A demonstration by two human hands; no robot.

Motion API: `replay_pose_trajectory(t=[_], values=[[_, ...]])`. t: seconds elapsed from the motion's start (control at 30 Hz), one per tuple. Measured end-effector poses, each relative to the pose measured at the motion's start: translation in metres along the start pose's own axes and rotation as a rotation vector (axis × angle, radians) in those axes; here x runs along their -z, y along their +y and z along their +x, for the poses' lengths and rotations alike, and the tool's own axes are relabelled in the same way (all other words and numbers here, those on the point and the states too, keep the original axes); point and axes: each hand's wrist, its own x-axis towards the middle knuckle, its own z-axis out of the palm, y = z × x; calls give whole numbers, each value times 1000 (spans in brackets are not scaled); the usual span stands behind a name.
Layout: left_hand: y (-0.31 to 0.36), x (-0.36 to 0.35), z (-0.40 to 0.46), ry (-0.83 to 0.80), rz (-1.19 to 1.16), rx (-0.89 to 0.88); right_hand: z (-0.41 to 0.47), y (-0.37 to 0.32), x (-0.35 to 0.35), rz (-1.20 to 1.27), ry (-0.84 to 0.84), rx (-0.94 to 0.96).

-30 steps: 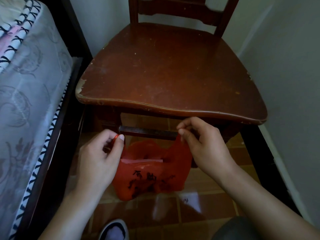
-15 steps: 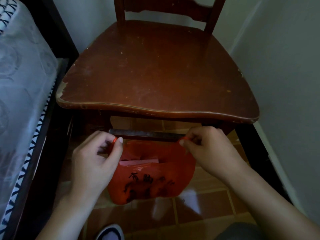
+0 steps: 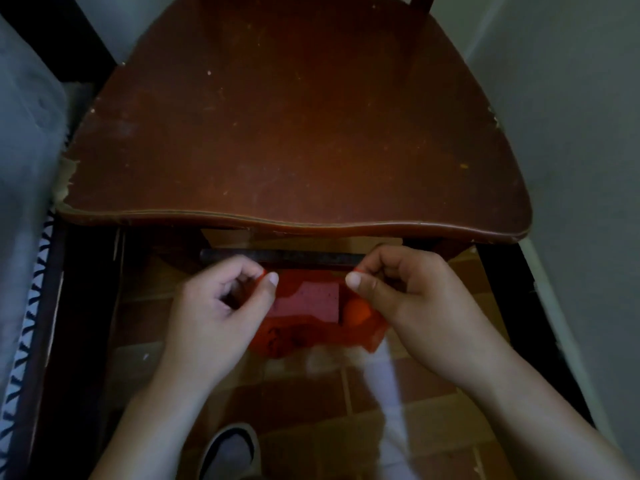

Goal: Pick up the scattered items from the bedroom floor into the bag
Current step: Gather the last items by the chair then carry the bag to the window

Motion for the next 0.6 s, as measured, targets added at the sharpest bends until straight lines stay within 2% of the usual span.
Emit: replay_pose_trajectory(t=[0.17,0.37,0.6], values=[[47,13,-4,3,18,105,-28,-23,13,45,113,-63],[121,46,-24,-105,88,249,-71,-78,47,35,123,-117],[229,94,-44,-157,95,291,-125,-170,98,53,204,-156]])
